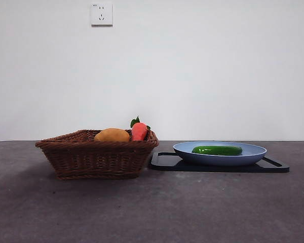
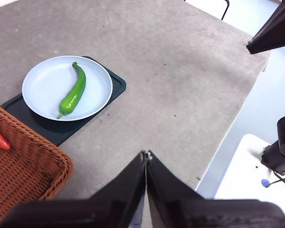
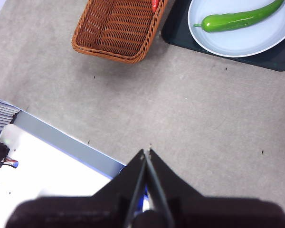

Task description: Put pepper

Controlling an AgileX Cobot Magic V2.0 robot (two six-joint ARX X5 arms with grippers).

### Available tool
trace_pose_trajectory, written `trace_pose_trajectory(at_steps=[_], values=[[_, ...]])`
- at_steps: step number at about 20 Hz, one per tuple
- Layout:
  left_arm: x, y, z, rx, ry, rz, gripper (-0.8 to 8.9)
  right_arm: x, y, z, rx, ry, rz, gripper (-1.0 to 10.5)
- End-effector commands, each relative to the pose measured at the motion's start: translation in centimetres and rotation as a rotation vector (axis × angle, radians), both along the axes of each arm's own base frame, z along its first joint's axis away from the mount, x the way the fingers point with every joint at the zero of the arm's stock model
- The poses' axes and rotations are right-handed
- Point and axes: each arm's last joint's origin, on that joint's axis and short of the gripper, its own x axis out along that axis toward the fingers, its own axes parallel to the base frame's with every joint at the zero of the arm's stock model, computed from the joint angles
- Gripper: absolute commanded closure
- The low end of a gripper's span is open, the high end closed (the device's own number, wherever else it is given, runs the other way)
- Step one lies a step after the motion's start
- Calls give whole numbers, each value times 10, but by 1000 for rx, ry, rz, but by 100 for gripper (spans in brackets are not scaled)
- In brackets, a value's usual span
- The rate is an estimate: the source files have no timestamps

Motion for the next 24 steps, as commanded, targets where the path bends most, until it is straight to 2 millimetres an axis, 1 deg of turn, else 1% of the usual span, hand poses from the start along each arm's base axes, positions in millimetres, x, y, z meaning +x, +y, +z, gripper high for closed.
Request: trace_pose_trajectory(at_steps=[1,7,9,10,11,13,14,16,18,19,21,24], values=[[-1,-3,5,-19,-16,-10,806,0,0,3,-7,-2,5,936],[1,-5,8,-54,-42,-10,806,0,0,3,-7,-2,5,936],[1,-4,8,-18,-85,-34,805,0,0,3,-7,-2,5,936],[3,-1,9,3,-126,-5,805,0,0,3,-7,-2,5,936],[7,5,13,4,-173,64,805,0,0,3,-7,-2,5,936],[17,21,26,-18,-316,196,805,0,0,3,-7,-2,5,936],[20,33,34,-39,-383,247,805,0,0,3,-7,-2,5,936],[19,63,47,-100,-482,368,805,0,0,3,-7,-2,5,936],[11,93,52,-160,-586,504,805,0,0,3,-7,-2,5,936],[5,107,50,-182,-641,573,805,0,0,3,-7,-2,5,936],[-7,130,35,-213,-747,700,805,0,0,3,-7,-2,5,936],[-27,152,-5,-208,-875,843,805,0,0,3,-7,-2,5,936]])
